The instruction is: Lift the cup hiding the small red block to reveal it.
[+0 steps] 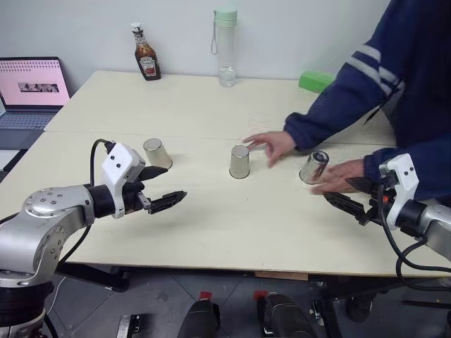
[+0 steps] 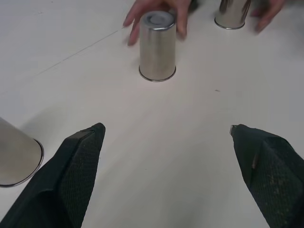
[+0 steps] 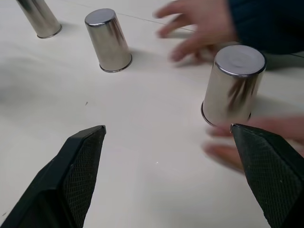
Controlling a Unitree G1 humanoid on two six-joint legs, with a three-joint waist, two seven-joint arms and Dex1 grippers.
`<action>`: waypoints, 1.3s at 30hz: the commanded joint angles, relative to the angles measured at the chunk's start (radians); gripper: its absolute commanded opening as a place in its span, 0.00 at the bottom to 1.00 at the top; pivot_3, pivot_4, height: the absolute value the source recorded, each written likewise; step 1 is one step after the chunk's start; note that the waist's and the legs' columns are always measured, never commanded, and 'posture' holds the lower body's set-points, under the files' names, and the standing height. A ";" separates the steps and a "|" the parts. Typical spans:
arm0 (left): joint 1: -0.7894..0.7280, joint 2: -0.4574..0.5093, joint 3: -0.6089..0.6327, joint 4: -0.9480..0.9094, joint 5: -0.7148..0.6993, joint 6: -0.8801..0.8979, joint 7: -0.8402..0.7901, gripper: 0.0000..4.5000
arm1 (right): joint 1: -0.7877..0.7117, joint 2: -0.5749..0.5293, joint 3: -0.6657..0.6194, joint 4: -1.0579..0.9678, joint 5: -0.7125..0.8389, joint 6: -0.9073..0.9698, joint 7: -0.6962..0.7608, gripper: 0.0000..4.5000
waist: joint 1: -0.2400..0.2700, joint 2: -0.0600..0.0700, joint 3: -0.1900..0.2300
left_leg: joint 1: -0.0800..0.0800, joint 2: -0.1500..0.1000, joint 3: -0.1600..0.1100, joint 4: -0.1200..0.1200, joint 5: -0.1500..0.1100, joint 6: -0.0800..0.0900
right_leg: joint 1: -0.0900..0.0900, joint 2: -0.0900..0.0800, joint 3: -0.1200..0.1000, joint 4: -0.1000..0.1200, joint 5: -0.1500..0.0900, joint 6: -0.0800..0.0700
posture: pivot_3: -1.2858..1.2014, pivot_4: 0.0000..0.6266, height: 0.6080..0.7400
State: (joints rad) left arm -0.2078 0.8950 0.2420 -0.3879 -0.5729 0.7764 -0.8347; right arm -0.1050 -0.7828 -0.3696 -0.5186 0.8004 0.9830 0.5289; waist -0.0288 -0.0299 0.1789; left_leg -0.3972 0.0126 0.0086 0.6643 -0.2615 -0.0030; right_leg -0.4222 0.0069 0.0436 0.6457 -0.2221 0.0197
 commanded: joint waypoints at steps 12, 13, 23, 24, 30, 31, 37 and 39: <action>-0.186 -0.385 -0.324 0.259 0.312 -0.351 0.248 1.00 | -0.035 0.135 0.172 -0.133 -0.100 -0.210 -0.036 0.99 | 0.006 0.000 0.000 | 0.000 0.000 -0.001 0.002 0.000 0.000 | 0.001 0.000 -0.001 0.000 0.003 0.005 | 0.52 0.24 1.00; -0.218 -0.420 -0.333 0.317 0.330 -0.379 0.266 1.00 | -0.040 0.138 0.180 -0.127 -0.111 -0.216 -0.039 0.99 | 0.008 0.000 0.000 | 0.000 -0.001 -0.001 0.002 0.000 0.000 | 0.002 0.000 0.000 0.000 0.003 0.006 | 0.52 0.24 1.00; -0.474 -0.663 -0.377 0.842 0.439 -0.641 0.300 1.00 | -0.044 0.151 0.180 -0.136 -0.133 -0.221 -0.060 0.99 | 0.011 -0.001 -0.001 | -0.002 -0.002 0.001 0.002 0.000 0.000 | 0.000 0.000 0.000 -0.001 0.005 0.008 | 0.52 0.24 1.00; -0.494 -0.675 -0.375 0.885 0.444 -0.663 0.295 1.00 | -0.042 0.152 0.178 -0.142 -0.130 -0.217 -0.064 0.99 | 0.011 -0.001 -0.001 | -0.002 -0.002 0.001 0.002 0.000 0.001 | 0.000 0.000 -0.001 -0.001 0.005 0.008 | 0.52 0.24 1.00; -0.639 -0.732 -0.352 1.145 0.472 -0.784 0.300 1.00 | -0.019 0.163 0.161 -0.183 -0.112 -0.190 -0.102 0.99 | 0.012 -0.001 -0.001 | -0.002 -0.002 0.001 0.002 0.000 0.001 | 0.000 0.000 -0.001 0.000 0.005 0.008 | 0.52 0.24 1.00; -0.655 -0.736 -0.347 1.174 0.474 -0.800 0.298 0.92 | -0.018 0.165 0.158 -0.188 -0.111 -0.186 -0.109 1.00 | 0.013 -0.001 -0.001 | -0.002 -0.002 0.001 0.003 0.000 0.000 | 0.000 0.000 -0.001 0.000 0.005 0.008 | 0.52 0.24 1.00; -0.705 -0.743 -0.334 1.285 0.482 -0.873 0.238 0.68 | -0.003 0.159 0.140 -0.197 -0.111 -0.184 -0.133 1.00 | 0.011 -0.001 -0.001 | -0.002 -0.002 0.002 0.002 0.000 0.001 | 0.000 0.000 0.000 -0.001 0.005 0.008 | 0.52 0.24 1.00; -0.716 -0.739 -0.325 1.298 0.481 -0.884 0.227 0.60 | -0.005 0.162 0.132 -0.193 -0.105 -0.183 -0.141 1.00 | 0.011 -0.001 -0.001 | -0.002 -0.002 0.001 0.002 0.000 0.000 | 0.000 0.000 -0.001 -0.001 0.005 0.008 | 0.52 0.24 1.00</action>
State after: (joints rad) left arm -0.8901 0.1530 -0.1004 0.9037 -0.0946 -0.0785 -0.5889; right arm -0.1022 -0.6182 -0.1970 -0.6809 0.6841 0.8071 0.4006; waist -0.0179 -0.0311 0.1781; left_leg -0.3992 0.0106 0.0098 0.6661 -0.2615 -0.0025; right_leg -0.4221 0.0072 0.0429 0.6452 -0.2168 0.0282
